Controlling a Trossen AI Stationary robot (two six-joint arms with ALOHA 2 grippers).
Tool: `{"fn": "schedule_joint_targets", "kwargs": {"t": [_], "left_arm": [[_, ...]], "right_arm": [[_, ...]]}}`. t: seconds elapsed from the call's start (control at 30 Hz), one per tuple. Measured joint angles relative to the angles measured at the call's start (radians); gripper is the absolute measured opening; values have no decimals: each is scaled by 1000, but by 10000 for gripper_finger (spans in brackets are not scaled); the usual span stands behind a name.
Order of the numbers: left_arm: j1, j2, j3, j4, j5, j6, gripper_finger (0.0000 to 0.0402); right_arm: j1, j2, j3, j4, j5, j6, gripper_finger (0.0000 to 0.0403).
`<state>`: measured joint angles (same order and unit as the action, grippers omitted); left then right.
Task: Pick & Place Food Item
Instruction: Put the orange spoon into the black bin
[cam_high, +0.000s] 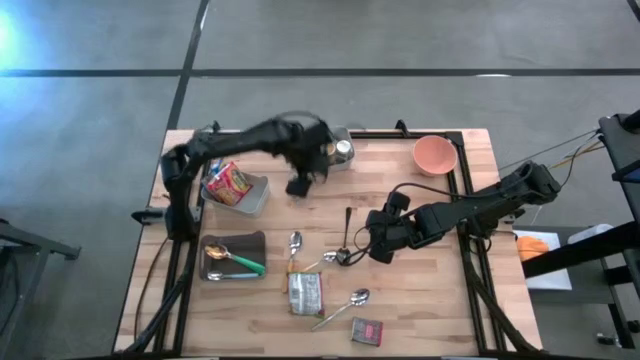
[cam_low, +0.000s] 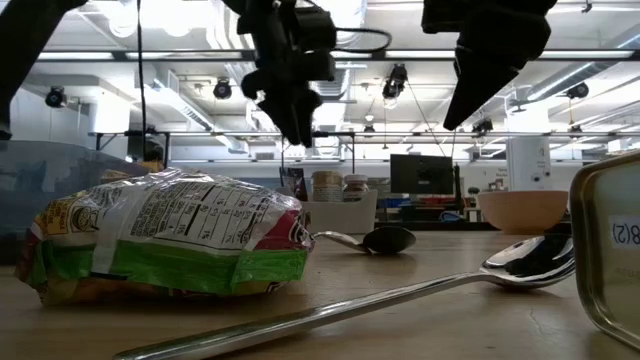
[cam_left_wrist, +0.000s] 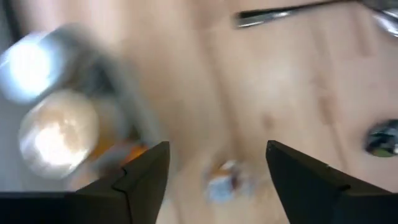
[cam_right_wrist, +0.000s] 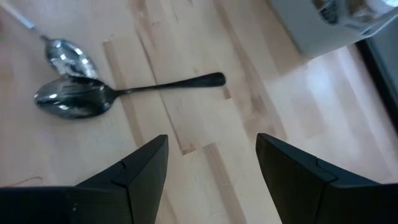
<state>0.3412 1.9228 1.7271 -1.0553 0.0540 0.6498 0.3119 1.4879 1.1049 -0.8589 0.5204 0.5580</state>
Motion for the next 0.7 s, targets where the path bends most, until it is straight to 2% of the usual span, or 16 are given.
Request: {"fn": "schedule_joint_targets", "kwargs": {"t": [0.13,0.27,0.5,0.7], "left_arm": [[-110,0,-96,115,2,118,235],[-172,0,-176,216,2,205,216],[-212,0,-283,438,66,250,206],[-242,0,-340,570,70,328,206]], "right_arm": [[0,0,0,0,-61,0,242],[13,-7,0,-4,-100,16,242],[68,-81,0,2,-101,62,242],[129,-133,-11,14,-20,82,242]]}}
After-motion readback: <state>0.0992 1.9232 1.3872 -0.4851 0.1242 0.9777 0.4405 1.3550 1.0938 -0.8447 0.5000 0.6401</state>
